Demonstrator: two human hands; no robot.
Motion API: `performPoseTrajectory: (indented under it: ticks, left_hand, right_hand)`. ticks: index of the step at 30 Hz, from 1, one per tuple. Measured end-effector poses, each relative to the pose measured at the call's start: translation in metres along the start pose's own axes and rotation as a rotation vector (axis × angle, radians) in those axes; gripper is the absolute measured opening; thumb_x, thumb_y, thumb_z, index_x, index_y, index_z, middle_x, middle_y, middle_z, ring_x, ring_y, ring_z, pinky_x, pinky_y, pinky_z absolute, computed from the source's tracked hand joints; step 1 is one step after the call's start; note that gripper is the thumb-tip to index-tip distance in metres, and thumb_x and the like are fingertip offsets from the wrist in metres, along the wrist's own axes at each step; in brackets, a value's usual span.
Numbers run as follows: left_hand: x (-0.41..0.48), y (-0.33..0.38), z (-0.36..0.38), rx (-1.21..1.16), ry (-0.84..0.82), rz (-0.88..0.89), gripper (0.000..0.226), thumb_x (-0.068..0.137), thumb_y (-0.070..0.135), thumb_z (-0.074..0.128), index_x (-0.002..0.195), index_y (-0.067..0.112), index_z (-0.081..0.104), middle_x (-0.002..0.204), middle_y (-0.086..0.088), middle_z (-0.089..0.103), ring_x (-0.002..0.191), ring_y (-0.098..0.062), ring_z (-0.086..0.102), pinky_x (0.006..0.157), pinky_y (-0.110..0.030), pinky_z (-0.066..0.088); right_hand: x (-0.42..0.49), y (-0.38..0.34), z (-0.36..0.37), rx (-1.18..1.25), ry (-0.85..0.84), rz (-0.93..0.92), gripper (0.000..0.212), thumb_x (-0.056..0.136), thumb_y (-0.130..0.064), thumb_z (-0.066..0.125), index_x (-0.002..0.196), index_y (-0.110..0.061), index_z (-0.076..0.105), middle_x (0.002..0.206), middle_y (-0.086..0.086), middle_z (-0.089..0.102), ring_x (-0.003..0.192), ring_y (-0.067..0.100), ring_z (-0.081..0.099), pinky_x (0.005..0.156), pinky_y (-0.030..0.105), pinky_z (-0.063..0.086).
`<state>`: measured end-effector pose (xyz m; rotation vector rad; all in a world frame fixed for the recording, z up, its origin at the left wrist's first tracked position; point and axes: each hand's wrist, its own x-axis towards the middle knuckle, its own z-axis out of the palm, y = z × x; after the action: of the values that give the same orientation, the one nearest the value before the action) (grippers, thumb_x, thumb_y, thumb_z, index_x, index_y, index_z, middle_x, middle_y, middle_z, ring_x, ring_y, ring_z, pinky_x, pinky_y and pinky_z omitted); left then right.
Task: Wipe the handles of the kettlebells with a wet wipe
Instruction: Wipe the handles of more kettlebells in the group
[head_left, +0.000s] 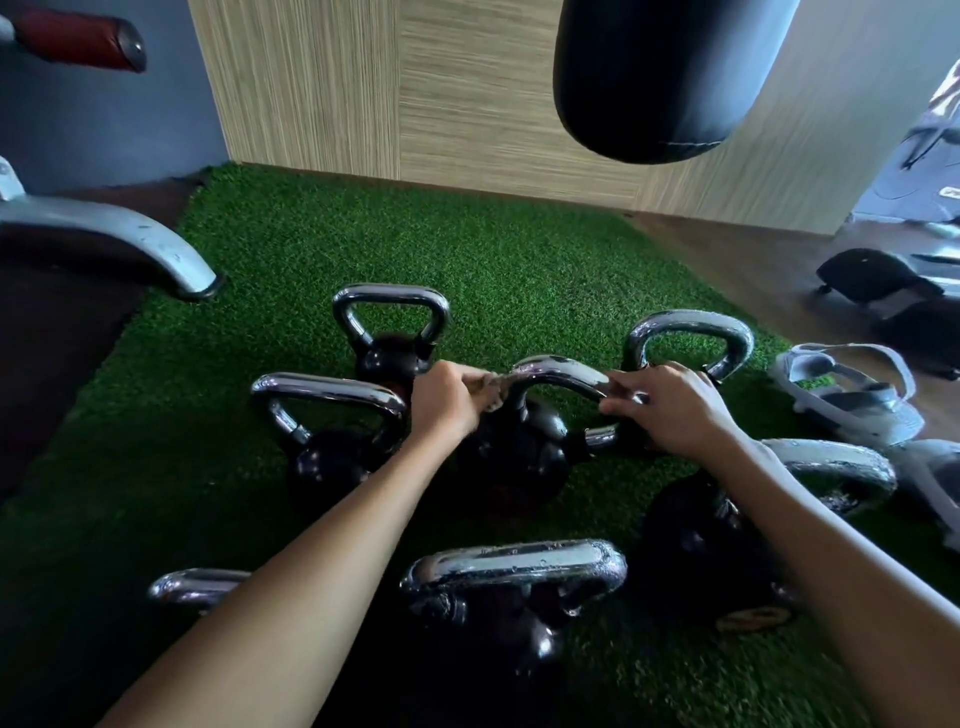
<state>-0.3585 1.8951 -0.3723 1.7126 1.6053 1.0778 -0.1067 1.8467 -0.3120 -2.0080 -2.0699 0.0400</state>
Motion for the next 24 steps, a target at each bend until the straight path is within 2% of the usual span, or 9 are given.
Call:
performPoseTrajectory:
  ticks: [2,6,11,15,17,20,22,23,24]
  left_hand:
    - [0.001,-0.001,0.006,-0.022,0.005,-0.083,0.026,0.084,0.035,0.083,0.106,0.021,0.081,0.096,0.000,0.080,0.087,-0.011,0.074,0.079,-0.021,0.056]
    - [0.010,0.009,0.009,-0.139,0.095,-0.152,0.022,0.086,0.033,0.082,0.103,0.020,0.082,0.091,0.004,0.080,0.073,-0.002,0.067,0.058,0.000,0.040]
    - [0.035,-0.002,0.011,-0.320,0.221,-0.408,0.017,0.090,0.030,0.079,0.096,0.015,0.081,0.079,0.001,0.077,0.070,-0.007,0.067,0.065,-0.014,0.048]
    - [0.062,-0.018,0.023,-0.472,0.242,-0.630,0.020,0.085,0.022,0.083,0.086,0.003,0.075,0.086,-0.010,0.073,0.086,-0.023,0.072,0.086,-0.033,0.062]
    - [0.072,-0.024,0.032,-0.521,0.200,-0.676,0.024,0.083,0.017,0.084,0.099,0.000,0.076,0.094,-0.014,0.075,0.092,-0.024,0.073,0.087,-0.038,0.063]
    - [0.095,-0.050,0.052,-0.497,0.158,-0.713,0.037,0.082,0.019,0.077,0.116,0.007,0.072,0.112,-0.013,0.074,0.102,-0.029,0.073,0.088,-0.040,0.062]
    - [0.118,-0.085,0.074,-0.560,0.151,-0.750,0.053,0.071,0.025,0.071,0.121,0.009,0.069,0.120,-0.012,0.072,0.106,-0.029,0.072,0.089,-0.043,0.062]
    - [0.120,-0.090,0.076,-0.590,0.135,-0.763,0.056,0.068,0.026,0.071,0.121,0.009,0.069,0.119,-0.011,0.072,0.106,-0.028,0.072,0.088,-0.043,0.062]
    - [0.117,-0.086,0.076,-0.571,0.154,-0.770,0.055,0.068,0.026,0.073,0.120,0.009,0.070,0.118,-0.011,0.073,0.105,-0.027,0.072,0.088,-0.043,0.062]
  right_hand:
    - [0.001,0.002,-0.001,0.016,-0.007,0.017,0.043,0.085,-0.063,0.067,0.122,-0.041,0.070,0.116,0.000,0.075,0.108,0.027,0.065,0.093,0.039,0.048]
    - [0.005,-0.008,-0.001,-0.024,-0.010,0.009,0.030,0.089,-0.061,0.063,0.100,-0.036,0.074,0.095,-0.001,0.074,0.092,0.025,0.065,0.085,0.037,0.046]
    - [0.022,-0.053,0.006,-0.085,0.024,0.052,0.048,0.089,-0.065,0.060,0.069,-0.022,0.061,0.066,-0.003,0.064,0.073,0.023,0.065,0.086,0.036,0.045]
    - [0.047,-0.102,0.007,-0.151,0.014,0.112,0.044,0.092,-0.054,0.063,0.067,-0.018,0.058,0.066,-0.003,0.058,0.064,0.015,0.053,0.097,0.040,0.037]
    - [0.065,-0.109,0.008,-0.134,-0.023,0.153,0.039,0.091,-0.044,0.068,0.065,-0.017,0.055,0.067,-0.002,0.058,0.066,0.015,0.055,0.094,0.038,0.045]
    - [0.081,-0.093,0.001,-0.004,-0.206,0.113,0.038,0.090,-0.044,0.069,0.070,-0.012,0.065,0.069,0.002,0.065,0.062,0.019,0.061,0.074,0.035,0.057]
    - [0.079,-0.073,-0.008,0.035,-0.368,0.045,0.045,0.096,-0.044,0.062,0.092,-0.001,0.074,0.092,0.011,0.075,0.083,0.028,0.073,0.086,0.044,0.060]
    - [0.075,-0.062,-0.011,0.059,-0.419,0.030,0.045,0.098,-0.043,0.061,0.097,0.001,0.073,0.097,0.012,0.075,0.089,0.029,0.073,0.088,0.041,0.058]
    - [0.068,-0.052,-0.013,0.120,-0.450,0.025,0.039,0.097,-0.039,0.065,0.091,-0.001,0.073,0.087,0.009,0.073,0.082,0.025,0.071,0.081,0.033,0.056]
